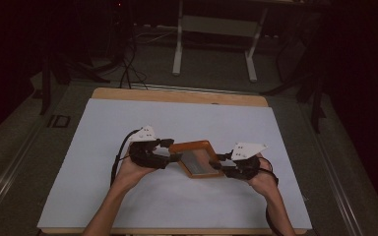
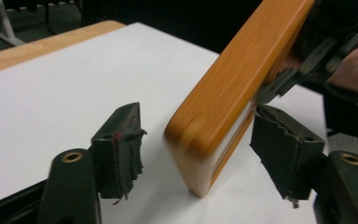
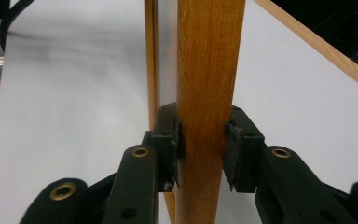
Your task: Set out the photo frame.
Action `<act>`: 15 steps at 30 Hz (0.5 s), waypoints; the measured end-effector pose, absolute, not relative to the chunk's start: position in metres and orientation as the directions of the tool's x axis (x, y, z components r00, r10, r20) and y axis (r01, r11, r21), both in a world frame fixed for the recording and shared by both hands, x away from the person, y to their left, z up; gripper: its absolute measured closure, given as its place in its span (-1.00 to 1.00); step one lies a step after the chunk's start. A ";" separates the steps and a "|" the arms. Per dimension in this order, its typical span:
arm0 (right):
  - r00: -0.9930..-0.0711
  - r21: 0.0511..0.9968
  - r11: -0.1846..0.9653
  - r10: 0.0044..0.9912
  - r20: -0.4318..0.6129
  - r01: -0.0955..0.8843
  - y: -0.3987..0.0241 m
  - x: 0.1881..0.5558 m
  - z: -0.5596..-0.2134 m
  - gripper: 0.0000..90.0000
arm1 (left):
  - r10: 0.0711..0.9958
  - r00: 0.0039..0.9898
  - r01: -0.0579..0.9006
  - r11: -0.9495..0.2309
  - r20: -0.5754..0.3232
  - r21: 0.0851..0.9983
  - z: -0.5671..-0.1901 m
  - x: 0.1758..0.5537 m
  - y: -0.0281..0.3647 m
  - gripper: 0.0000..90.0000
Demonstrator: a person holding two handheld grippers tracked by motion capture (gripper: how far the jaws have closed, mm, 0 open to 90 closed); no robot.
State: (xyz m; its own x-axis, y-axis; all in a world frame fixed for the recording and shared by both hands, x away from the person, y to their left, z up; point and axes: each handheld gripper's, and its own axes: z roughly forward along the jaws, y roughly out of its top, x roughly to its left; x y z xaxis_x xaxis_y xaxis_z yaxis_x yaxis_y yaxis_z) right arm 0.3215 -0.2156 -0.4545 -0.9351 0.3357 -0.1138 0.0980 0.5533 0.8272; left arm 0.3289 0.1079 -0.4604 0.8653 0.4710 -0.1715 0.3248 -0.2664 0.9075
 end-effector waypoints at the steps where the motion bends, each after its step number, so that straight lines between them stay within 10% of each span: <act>1: -0.934 0.824 0.557 0.338 -0.115 0.100 -0.218 0.322 -0.455 0.52 | 0.468 0.867 0.324 -0.271 -0.170 0.907 -0.462 0.329 0.107 -0.19; 15: -0.930 0.816 0.565 0.353 -0.100 0.127 -0.229 0.325 -0.461 0.51 | 0.415 0.898 0.320 -0.396 -0.144 0.860 -0.493 0.334 0.068 0.24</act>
